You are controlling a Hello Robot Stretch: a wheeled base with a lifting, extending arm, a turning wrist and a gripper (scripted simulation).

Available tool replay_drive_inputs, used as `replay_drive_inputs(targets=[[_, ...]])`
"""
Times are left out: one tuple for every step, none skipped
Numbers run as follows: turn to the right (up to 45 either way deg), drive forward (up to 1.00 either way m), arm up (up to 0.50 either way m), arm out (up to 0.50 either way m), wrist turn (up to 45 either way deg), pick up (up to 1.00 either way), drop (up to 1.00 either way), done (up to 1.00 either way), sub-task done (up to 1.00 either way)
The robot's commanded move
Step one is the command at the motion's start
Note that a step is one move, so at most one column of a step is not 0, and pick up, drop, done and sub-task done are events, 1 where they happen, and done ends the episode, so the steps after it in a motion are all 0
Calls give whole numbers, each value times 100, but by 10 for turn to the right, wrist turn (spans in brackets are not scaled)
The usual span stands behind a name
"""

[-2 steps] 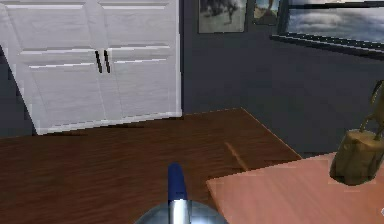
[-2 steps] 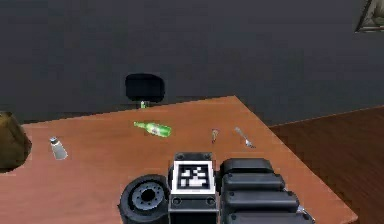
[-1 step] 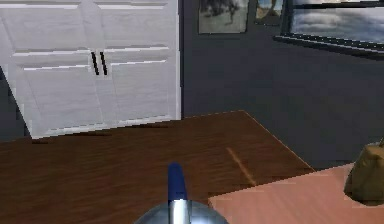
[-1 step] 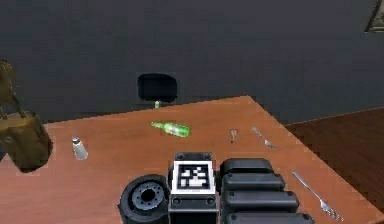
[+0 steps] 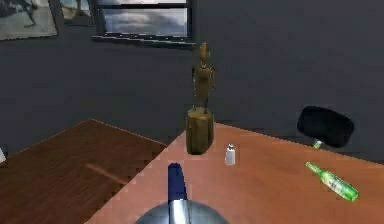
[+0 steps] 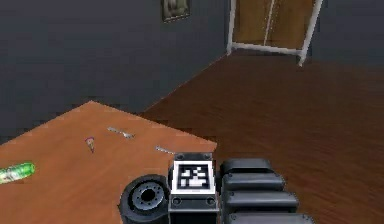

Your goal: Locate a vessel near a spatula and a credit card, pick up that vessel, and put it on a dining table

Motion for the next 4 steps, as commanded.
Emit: replay_drive_inputs(targets=[[450,0,0,0,0,0,0,0,0],[450,0,0,0,0,0,0,0,0],[150,0,0,0,0,0,0,0,0],[-450,0,0,0,0,0,0,0,0]])
